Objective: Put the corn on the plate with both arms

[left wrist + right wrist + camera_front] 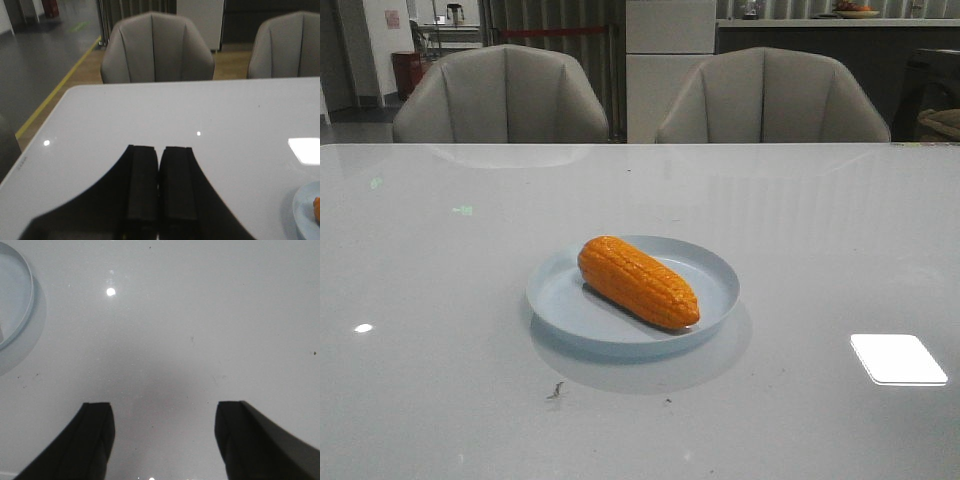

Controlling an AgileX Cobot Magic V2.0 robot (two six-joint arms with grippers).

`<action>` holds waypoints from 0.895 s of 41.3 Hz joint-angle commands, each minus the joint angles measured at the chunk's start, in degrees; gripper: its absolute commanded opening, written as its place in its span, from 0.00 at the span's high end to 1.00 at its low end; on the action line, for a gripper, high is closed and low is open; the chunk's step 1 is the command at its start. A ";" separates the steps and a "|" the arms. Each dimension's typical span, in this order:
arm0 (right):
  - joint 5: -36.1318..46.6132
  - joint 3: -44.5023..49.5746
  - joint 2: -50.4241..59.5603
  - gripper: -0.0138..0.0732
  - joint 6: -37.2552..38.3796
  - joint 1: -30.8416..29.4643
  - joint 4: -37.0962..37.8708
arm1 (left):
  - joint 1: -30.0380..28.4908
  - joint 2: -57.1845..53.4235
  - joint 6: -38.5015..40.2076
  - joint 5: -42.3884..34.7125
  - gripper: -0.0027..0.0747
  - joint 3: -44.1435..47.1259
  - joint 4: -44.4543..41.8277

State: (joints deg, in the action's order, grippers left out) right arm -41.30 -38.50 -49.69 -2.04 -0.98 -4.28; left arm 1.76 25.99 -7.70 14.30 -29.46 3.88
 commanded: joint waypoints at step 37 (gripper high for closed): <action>3.38 -1.44 0.45 0.22 -0.49 -0.45 -0.42 | 2.31 -27.54 0.17 -8.17 0.84 32.22 6.25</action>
State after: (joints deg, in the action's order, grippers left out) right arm -41.30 -38.50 -49.69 -2.04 -0.98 -4.28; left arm 3.59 -0.36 -7.74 7.90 0.63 9.33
